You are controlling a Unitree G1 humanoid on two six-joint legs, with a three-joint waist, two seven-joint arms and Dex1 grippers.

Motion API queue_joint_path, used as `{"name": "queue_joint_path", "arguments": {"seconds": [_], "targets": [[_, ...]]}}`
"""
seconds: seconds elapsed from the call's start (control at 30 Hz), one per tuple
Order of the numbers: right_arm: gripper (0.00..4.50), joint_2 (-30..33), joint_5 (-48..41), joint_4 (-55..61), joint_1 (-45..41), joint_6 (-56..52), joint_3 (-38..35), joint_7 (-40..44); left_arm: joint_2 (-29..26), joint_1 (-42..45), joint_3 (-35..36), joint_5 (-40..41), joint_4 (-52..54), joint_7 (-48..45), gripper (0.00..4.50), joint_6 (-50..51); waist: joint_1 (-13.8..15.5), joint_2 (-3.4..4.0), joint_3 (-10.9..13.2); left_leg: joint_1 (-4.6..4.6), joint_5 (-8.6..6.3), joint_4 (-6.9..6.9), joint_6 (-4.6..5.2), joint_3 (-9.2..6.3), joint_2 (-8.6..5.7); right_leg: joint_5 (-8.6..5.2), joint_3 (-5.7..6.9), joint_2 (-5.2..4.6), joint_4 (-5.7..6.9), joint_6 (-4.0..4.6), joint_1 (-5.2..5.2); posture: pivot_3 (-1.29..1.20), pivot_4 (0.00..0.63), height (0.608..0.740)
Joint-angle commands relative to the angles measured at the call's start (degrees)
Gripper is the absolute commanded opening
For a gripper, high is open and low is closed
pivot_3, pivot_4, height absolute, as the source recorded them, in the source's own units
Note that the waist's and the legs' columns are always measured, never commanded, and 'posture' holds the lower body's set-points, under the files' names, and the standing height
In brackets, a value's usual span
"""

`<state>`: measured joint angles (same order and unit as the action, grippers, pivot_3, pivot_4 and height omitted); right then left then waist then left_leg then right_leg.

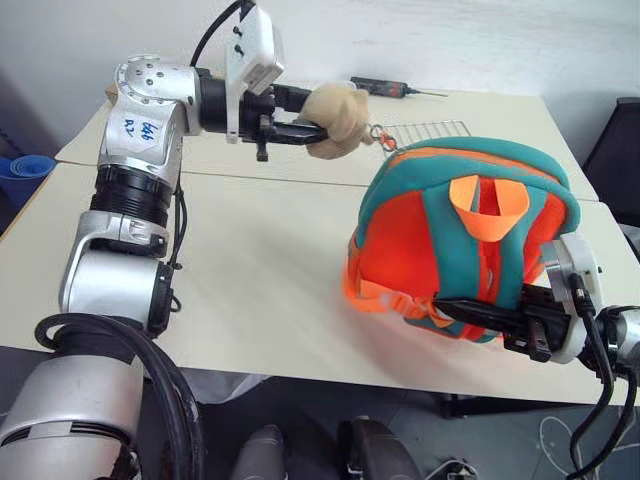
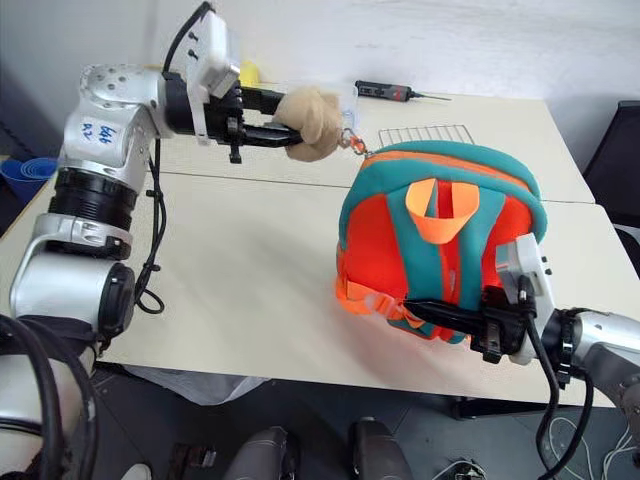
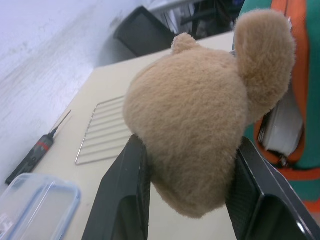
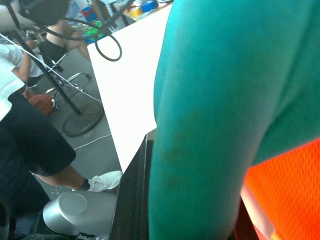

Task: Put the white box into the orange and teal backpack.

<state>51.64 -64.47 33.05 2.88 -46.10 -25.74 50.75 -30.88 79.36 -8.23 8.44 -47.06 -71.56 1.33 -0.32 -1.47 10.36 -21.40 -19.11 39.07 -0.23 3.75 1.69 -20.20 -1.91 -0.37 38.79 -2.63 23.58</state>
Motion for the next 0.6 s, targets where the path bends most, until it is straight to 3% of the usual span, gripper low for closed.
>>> {"name": "queue_joint_path", "arguments": {"seconds": [0.03,0.23,0.37,0.6], "targets": [[0.00,-0.62,0.25,-0.05,2.24,0.86,-2.28,0.39,-4.43,-2.07,-1.09,-5.75,-3.50,0.84,1.54,-8.03,-0.26,0.00,0.00,0.01,0.00,0.00,0.00,0.00,0.01,0.00,0.00,0.01,0.02,0.00,0.00,0.00,0.150,0.740],[0.00,-0.24,1.67,-1.16,2.88,2.18,-1.91,0.85,-3.34,-13.68,-5.64,-10.47,2.02,0.41,1.54,-16.41,-0.14,0.00,0.00,0.06,0.01,0.00,-0.01,0.00,0.03,0.00,0.00,-0.03,0.08,0.00,-0.01,0.00,0.150,0.740],[0.00,0.20,2.43,-2.36,1.69,2.31,-1.37,1.65,-1.99,-19.50,-10.32,-18.00,4.15,6.33,1.54,-24.51,0.24,-0.02,0.01,0.01,0.00,0.03,0.00,0.00,0.02,0.00,0.01,-0.06,0.03,0.00,0.00,0.00,0.150,0.740],[0.00,-1.61,8.40,-4.14,-4.60,4.79,3.46,-0.65,7.78,-27.69,-7.92,-9.87,17.60,7.30,1.54,-8.98,0.27,-0.02,0.00,0.01,-0.01,0.04,0.02,0.00,0.00,0.00,0.01,-0.06,0.05,0.00,-0.03,0.00,0.150,0.740]]}}
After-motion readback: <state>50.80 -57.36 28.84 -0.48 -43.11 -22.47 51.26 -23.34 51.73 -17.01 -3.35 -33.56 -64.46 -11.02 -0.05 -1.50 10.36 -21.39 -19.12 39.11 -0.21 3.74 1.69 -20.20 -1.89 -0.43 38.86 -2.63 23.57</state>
